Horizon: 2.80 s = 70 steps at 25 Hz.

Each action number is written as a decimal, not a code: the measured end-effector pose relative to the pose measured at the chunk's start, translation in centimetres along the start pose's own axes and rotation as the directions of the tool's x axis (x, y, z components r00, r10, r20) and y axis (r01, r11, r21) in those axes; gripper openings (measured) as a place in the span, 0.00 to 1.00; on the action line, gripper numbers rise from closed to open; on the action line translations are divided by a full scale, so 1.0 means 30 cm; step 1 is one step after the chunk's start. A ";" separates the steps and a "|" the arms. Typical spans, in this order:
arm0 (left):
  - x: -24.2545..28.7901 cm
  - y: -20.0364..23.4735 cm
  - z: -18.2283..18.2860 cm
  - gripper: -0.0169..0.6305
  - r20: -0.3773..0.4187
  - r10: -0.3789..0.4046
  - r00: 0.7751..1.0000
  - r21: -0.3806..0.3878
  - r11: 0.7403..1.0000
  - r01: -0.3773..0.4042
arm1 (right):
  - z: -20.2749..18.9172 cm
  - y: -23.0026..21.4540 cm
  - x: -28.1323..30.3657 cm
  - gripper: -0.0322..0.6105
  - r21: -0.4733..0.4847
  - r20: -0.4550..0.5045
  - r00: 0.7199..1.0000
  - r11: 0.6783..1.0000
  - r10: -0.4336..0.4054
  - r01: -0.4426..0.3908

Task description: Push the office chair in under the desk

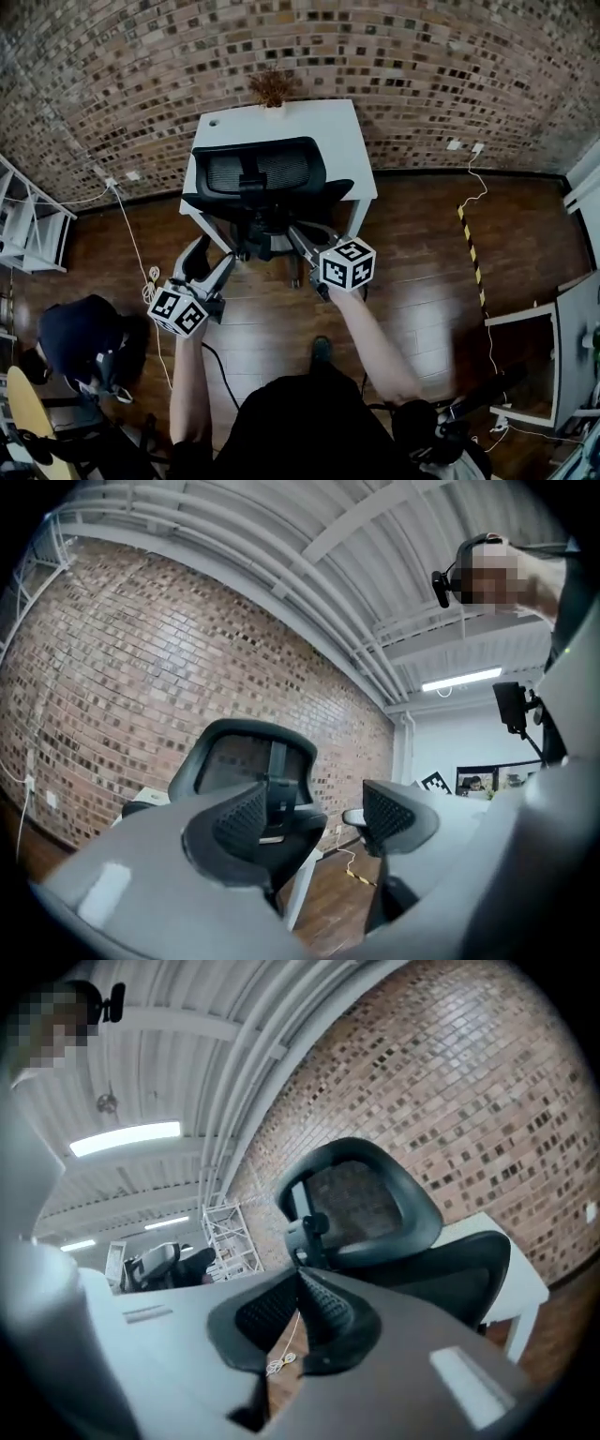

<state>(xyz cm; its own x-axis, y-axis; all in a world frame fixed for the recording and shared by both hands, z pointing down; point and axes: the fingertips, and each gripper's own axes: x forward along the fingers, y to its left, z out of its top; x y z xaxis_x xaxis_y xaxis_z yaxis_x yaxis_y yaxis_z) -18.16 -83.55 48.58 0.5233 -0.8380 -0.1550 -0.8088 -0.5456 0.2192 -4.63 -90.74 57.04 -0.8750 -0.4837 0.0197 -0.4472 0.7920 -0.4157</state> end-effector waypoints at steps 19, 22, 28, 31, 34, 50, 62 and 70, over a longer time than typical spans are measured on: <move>-0.859 -0.350 0.177 0.59 0.241 -0.465 0.852 0.009 0.879 0.478 | -0.348 1.282 -0.132 0.05 -0.393 -0.080 0.869 0.786 0.488 -0.477; -0.906 -0.427 0.230 0.56 0.251 -0.481 0.840 0.052 0.873 0.485 | -0.323 1.348 -0.192 0.05 -0.412 -0.061 0.861 0.773 0.506 -0.483; -1.004 -0.627 0.245 0.50 0.268 -0.524 0.809 0.120 0.851 0.512 | -0.353 1.464 -0.378 0.05 -0.482 -0.071 0.825 0.705 0.561 -0.521; -0.966 -0.693 0.273 0.49 0.269 -0.510 0.817 0.127 0.860 0.495 | -0.327 1.435 -0.435 0.05 -0.469 -0.084 0.804 0.689 0.588 -0.553; -0.889 -0.766 0.263 0.49 0.273 -0.476 0.836 0.126 0.879 0.460 | -0.316 1.366 -0.485 0.05 -0.438 -0.118 0.790 0.682 0.602 -0.586; -0.773 -1.085 -0.039 0.48 0.206 -0.453 0.868 0.127 0.891 0.435 | -0.430 1.198 -0.854 0.05 -0.420 -0.057 0.772 0.686 0.633 -0.594; -0.739 -1.251 0.051 0.48 0.096 -0.441 0.893 0.161 0.892 0.423 | -0.173 1.187 -1.034 0.05 -0.381 0.222 0.731 0.747 0.646 -0.545; -0.792 -1.284 0.072 0.48 0.124 -0.479 0.869 0.156 0.874 0.460 | -0.169 1.232 -1.080 0.05 -0.410 0.268 0.729 0.760 0.629 -0.505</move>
<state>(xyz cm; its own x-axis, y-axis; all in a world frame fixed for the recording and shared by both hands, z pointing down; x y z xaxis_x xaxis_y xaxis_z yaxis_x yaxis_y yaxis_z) -0.03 -42.59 41.74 0.8089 -0.4651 -0.3597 -0.5081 -0.8608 -0.0297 6.27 -43.92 45.64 -0.8701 0.0459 -0.4908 0.0259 0.9985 0.0475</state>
